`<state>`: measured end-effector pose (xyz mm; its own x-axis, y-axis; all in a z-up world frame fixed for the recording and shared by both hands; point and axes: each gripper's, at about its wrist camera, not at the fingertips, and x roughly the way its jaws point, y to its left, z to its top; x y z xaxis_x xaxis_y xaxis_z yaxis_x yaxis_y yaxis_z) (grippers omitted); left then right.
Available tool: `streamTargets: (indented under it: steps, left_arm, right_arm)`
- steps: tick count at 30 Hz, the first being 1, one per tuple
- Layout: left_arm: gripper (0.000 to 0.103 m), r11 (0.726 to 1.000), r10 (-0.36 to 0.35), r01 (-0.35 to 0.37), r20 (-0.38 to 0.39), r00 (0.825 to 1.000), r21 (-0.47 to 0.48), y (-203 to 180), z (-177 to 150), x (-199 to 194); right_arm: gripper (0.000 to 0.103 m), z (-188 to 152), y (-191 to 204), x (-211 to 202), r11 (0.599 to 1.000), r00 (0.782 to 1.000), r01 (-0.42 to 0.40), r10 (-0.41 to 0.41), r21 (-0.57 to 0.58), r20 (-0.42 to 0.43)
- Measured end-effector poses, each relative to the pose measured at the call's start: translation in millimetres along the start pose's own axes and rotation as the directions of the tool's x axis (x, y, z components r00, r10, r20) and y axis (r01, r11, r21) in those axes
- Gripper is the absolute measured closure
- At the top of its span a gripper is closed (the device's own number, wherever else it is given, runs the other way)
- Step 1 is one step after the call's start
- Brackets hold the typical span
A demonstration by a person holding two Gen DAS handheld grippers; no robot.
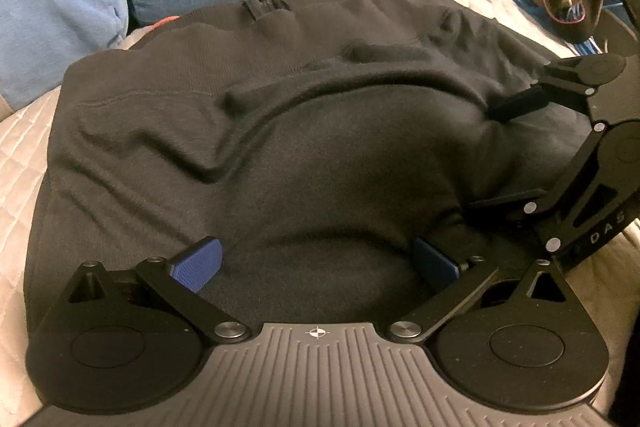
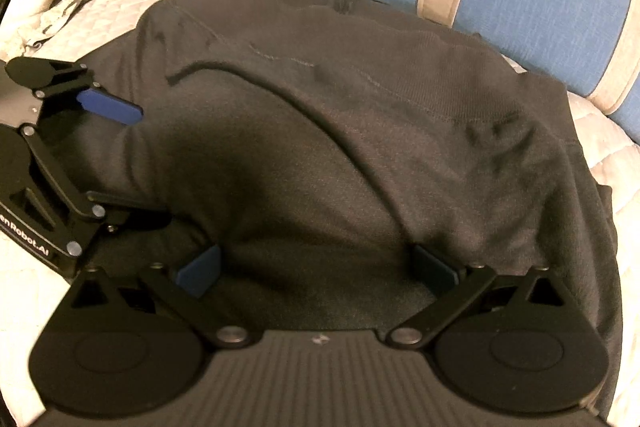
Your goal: Fold clothes
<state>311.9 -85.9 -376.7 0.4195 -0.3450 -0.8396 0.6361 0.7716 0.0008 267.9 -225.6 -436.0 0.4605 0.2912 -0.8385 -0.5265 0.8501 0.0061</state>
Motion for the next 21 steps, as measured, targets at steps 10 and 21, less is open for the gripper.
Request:
streamTargets:
  steps: [10, 21]
  left_arm:
    - [0.000, 0.997, 0.050, -0.048, 0.034, 0.998, -0.065, 6, -2, -22]
    - [0.000, 0.972, 0.098, -0.058, 0.167, 0.981, -0.228, 35, -20, -93]
  right_arm:
    - [0.000, -15, -4, -25, 0.999, 0.995, 0.022, -0.025, 0.025, 0.097]
    - [0.000, -32, -43, -65, 0.988, 0.972, 0.112, -0.132, 0.109, 0.196]
